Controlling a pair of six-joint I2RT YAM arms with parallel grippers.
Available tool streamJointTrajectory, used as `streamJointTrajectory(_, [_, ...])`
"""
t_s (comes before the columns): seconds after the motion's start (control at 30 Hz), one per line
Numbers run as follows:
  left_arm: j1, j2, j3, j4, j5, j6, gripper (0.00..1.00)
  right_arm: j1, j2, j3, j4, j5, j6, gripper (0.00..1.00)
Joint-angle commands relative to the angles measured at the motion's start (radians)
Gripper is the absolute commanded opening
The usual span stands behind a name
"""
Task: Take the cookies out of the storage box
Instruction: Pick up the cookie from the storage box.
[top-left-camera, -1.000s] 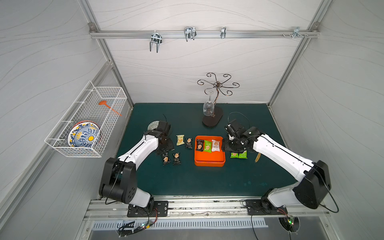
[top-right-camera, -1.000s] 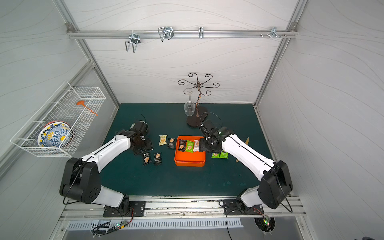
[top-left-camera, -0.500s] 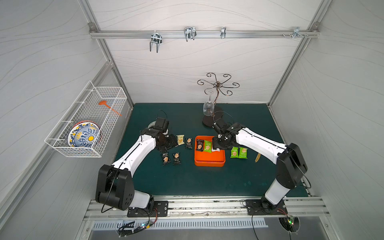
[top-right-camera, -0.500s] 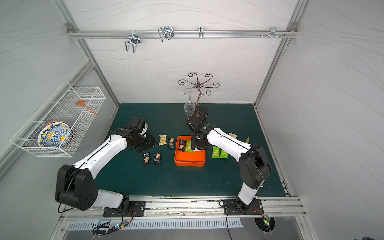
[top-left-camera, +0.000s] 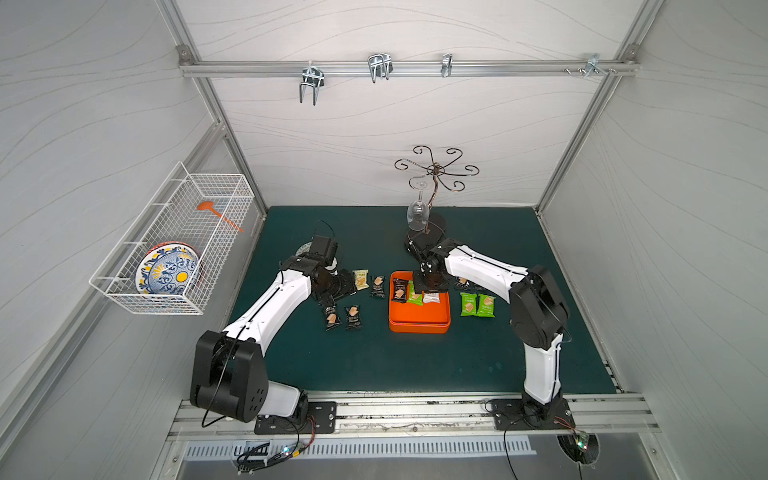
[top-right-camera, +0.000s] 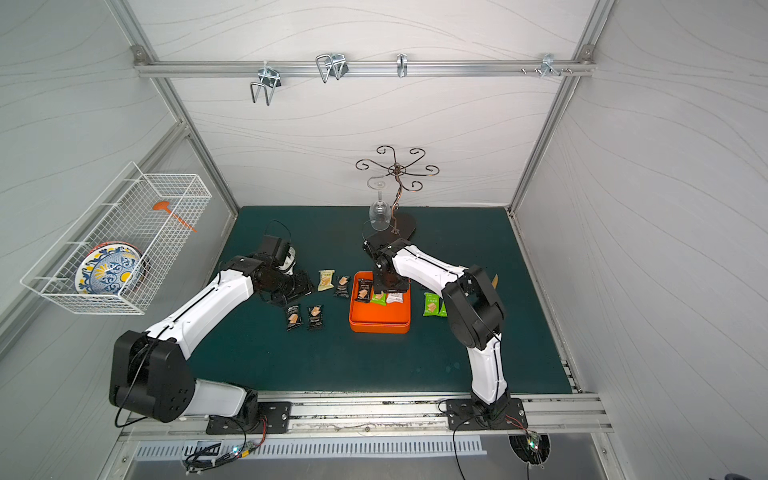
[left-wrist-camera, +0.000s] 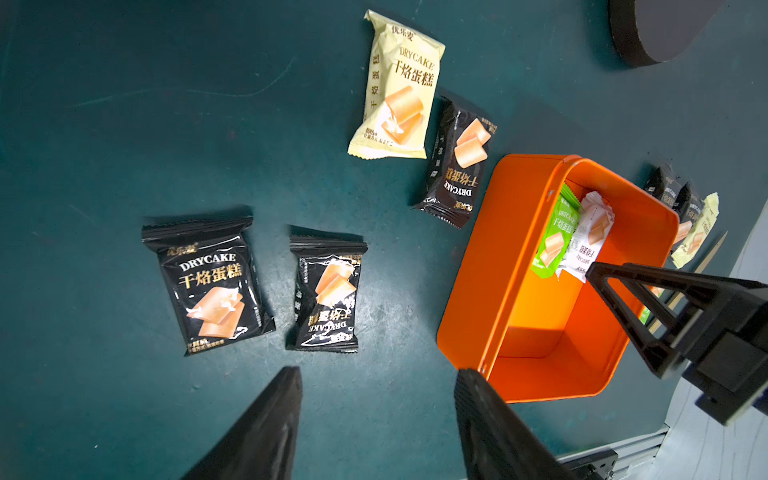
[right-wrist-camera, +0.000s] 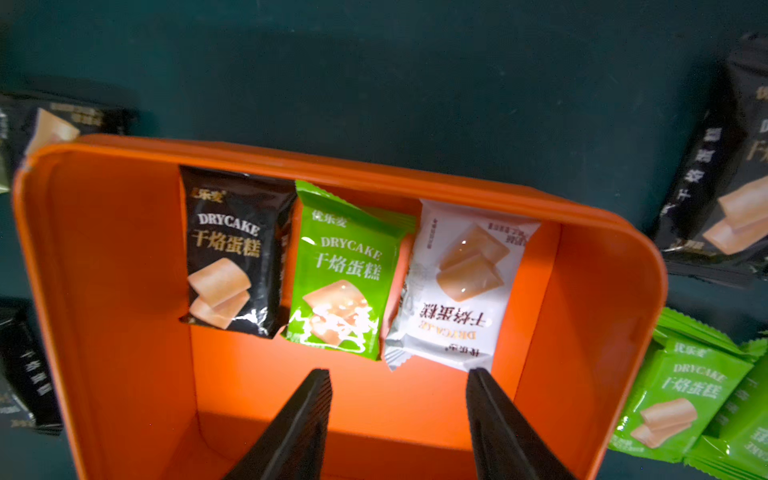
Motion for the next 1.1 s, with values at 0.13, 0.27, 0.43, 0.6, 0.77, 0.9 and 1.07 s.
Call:
streamJointTrajectory(0.13, [0.004, 0.011, 0.053, -0.022, 0.000, 0.044, 0.63, -0.022, 0.041, 0.023, -0.057, 0.029, 0.020, 0.57])
streamJointTrajectory(0.27, [0.004, 0.009, 0.061, -0.028, 0.002, 0.049, 0.63, -0.024, 0.069, 0.038, -0.070, 0.046, 0.027, 0.59])
streamJointTrajectory(0.43, [0.004, -0.003, 0.049, -0.026, 0.003, 0.047, 0.63, -0.038, 0.093, 0.047, -0.072, 0.047, 0.034, 0.59])
streamJointTrajectory(0.6, [0.004, -0.002, 0.048, -0.030, 0.003, 0.048, 0.63, -0.047, 0.118, 0.070, -0.077, 0.045, 0.025, 0.60])
streamJointTrajectory(0.77, [0.005, 0.014, 0.067, -0.039, 0.001, 0.054, 0.63, -0.061, 0.135, 0.080, -0.076, 0.041, 0.020, 0.60])
streamJointTrajectory(0.9, [0.004, 0.023, 0.072, -0.041, 0.001, 0.055, 0.63, -0.074, 0.146, 0.083, -0.070, 0.033, 0.017, 0.59])
streamJointTrajectory(1.07, [0.004, 0.024, 0.070, -0.041, 0.000, 0.057, 0.63, -0.077, 0.163, 0.094, -0.064, 0.024, 0.010, 0.59])
